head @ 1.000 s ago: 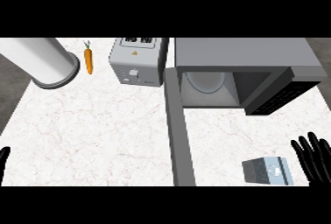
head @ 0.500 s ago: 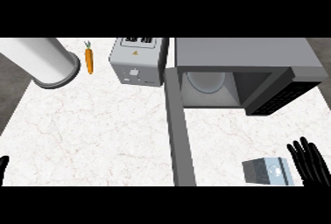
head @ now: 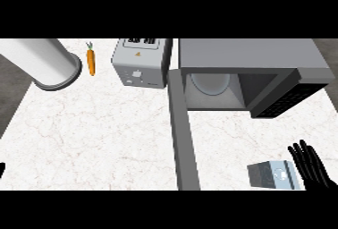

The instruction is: Pick up the milk, place it into the microwave and close the microwave

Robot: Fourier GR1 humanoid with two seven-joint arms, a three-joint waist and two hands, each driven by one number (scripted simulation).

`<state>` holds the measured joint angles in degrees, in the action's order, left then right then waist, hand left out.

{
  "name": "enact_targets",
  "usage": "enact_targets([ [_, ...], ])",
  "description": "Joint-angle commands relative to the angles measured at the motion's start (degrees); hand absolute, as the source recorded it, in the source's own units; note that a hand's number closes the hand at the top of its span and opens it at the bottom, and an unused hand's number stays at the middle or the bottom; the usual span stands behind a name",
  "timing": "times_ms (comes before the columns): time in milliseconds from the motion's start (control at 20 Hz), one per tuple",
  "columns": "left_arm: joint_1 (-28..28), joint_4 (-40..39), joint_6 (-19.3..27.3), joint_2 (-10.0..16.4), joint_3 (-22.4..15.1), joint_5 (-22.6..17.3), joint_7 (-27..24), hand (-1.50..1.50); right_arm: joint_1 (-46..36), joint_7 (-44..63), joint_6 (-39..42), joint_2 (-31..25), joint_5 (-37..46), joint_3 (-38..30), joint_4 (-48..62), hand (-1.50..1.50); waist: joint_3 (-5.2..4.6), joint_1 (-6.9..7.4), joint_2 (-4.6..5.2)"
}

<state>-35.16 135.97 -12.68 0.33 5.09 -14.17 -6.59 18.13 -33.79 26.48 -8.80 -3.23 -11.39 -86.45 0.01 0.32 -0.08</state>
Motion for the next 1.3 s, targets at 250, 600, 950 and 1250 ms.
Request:
enact_targets([
  [250, -2.41, -0.45, 0.77, -0.33, -3.43, 2.36, -2.61, -1.5, -6.2, -1.72, -3.57, 0.15, 2.32, -1.93, 7.5, -1.5, -0.02, 0.07, -0.02],
  [600, -1.88, -0.56, 0.03, -0.31, -1.39, 0.72, -1.27, -1.5, -13.06, -9.97, -12.55, -1.81, 10.35, -4.5, 25.53, -1.5, 0.02, 0.2, 0.08],
  [950, 1.75, -3.05, -1.39, -0.3, 1.49, -0.09, -1.48, -1.5, -19.68, -18.89, -5.7, -3.92, 9.83, -3.95, 42.58, -1.5, 0.07, 0.45, 0.17],
  [1250, 0.71, 1.85, -0.28, 0.34, 2.09, -2.33, 1.92, -1.5, -19.4, -16.97, 12.56, -6.02, 5.68, 3.42, 37.93, -1.5, 0.15, 0.63, 0.04],
])
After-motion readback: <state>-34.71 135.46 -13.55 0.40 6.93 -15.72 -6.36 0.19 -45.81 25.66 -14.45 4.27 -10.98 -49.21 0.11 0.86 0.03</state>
